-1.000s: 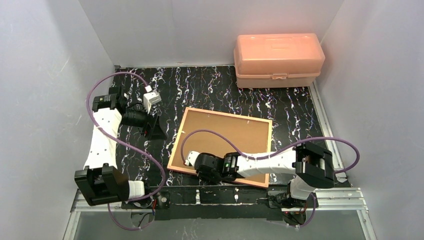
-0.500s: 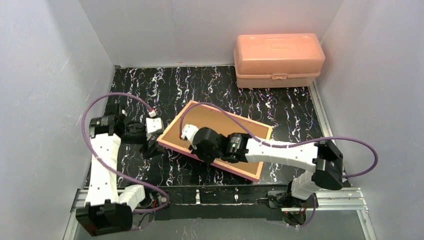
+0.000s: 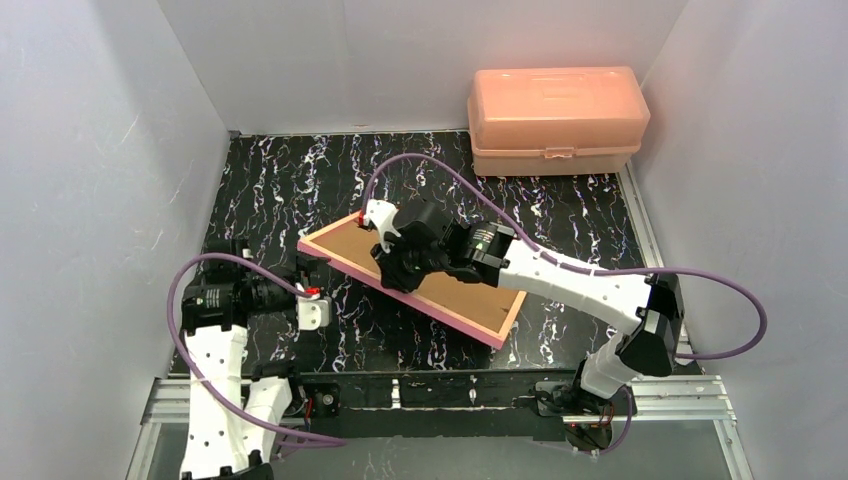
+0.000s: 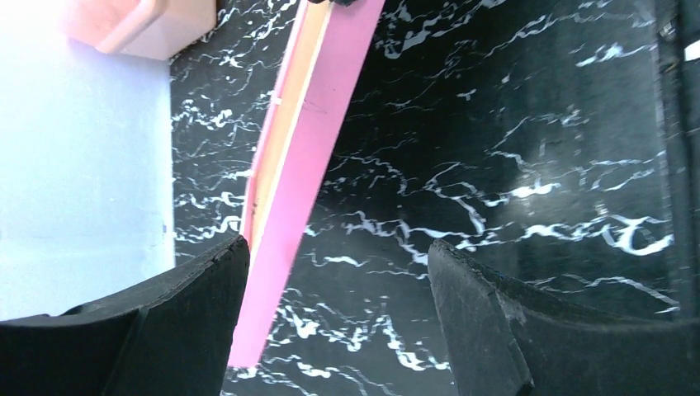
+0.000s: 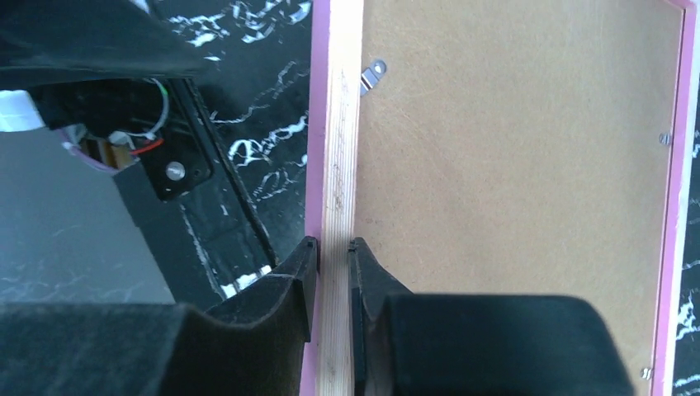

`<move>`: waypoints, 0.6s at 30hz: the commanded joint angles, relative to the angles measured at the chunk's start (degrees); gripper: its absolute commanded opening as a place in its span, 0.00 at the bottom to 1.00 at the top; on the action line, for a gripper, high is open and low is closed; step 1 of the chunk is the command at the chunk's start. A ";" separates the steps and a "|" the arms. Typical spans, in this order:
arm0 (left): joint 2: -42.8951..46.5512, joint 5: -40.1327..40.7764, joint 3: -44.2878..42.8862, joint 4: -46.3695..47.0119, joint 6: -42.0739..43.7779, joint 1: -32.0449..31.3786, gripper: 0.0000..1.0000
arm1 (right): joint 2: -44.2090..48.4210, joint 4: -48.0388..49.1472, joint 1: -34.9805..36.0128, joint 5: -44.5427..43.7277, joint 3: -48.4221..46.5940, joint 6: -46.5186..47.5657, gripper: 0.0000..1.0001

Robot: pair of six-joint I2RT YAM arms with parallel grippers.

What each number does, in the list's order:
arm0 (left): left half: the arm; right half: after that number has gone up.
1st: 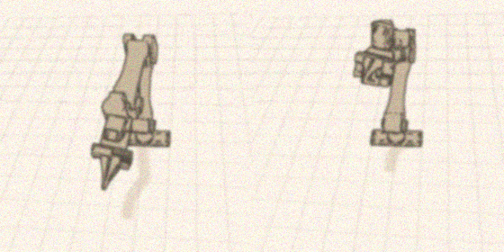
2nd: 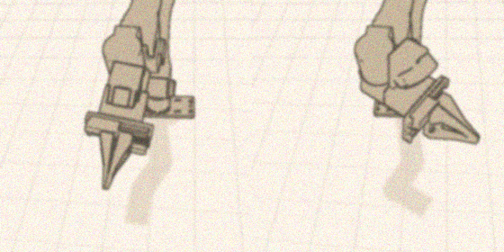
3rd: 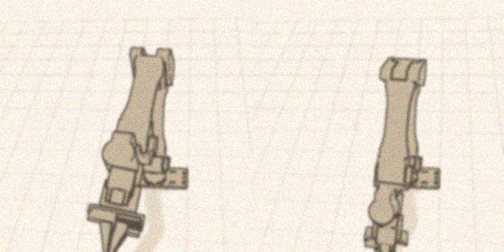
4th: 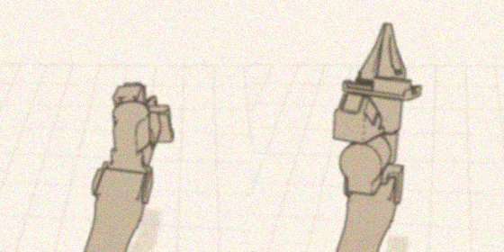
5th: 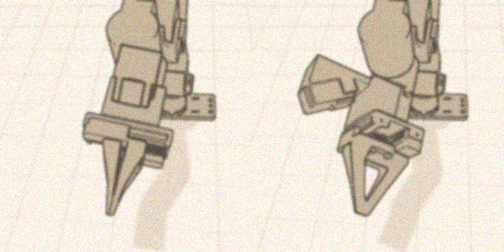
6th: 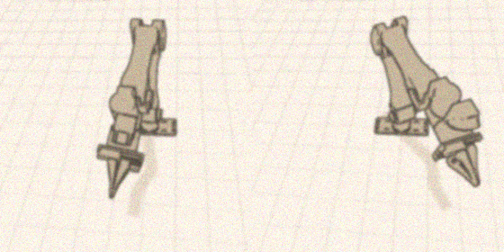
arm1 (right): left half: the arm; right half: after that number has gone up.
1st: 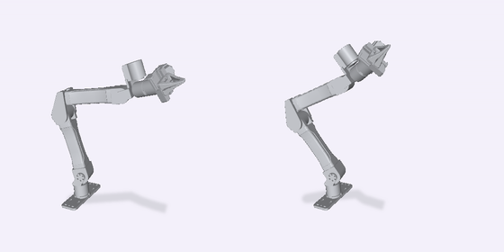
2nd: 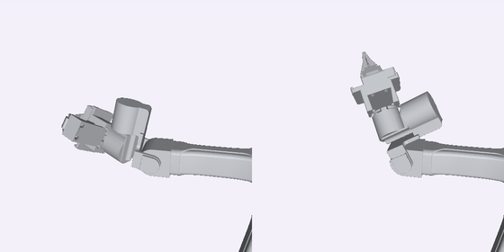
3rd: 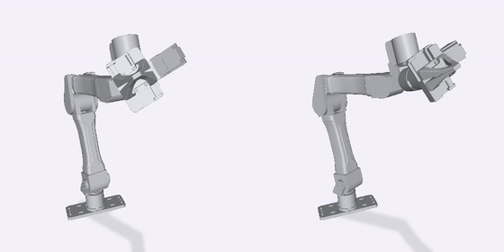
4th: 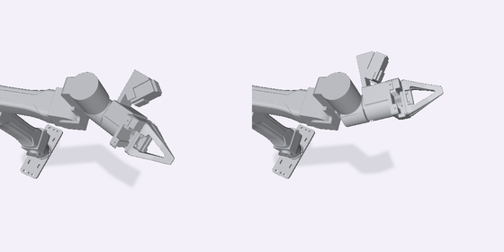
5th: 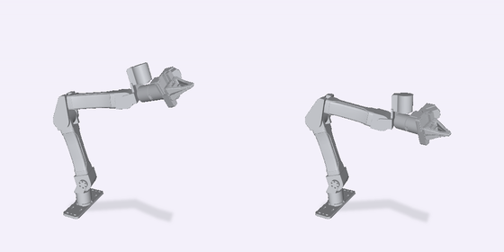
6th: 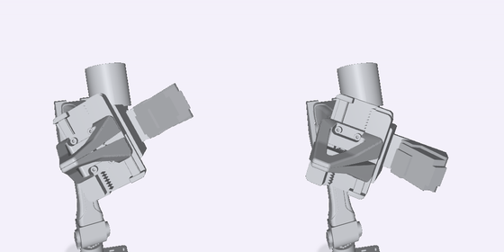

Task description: Put the photo into the frame

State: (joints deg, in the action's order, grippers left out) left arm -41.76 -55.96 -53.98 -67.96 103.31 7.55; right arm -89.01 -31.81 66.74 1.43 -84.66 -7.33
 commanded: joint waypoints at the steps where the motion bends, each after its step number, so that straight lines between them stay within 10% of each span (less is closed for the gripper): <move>1: -3.49 0.31 -0.79 6.78 4.92 -1.22 0.76 | -0.83 1.31 0.31 5.32 -7.29 -0.65 0.01; 13: -8.32 9.35 -0.17 3.45 5.37 -10.19 0.65 | -3.19 -1.91 0.24 3.02 -9.35 -1.61 0.01; 18: -4.42 10.87 6.69 9.67 -4.38 -9.96 0.65 | -1.09 2.94 1.39 1.09 4.35 -3.62 0.38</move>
State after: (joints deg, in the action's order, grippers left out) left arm -48.69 -45.82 -50.85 -59.88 106.72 -2.39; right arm -91.64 -31.66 66.89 4.67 -88.90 -9.50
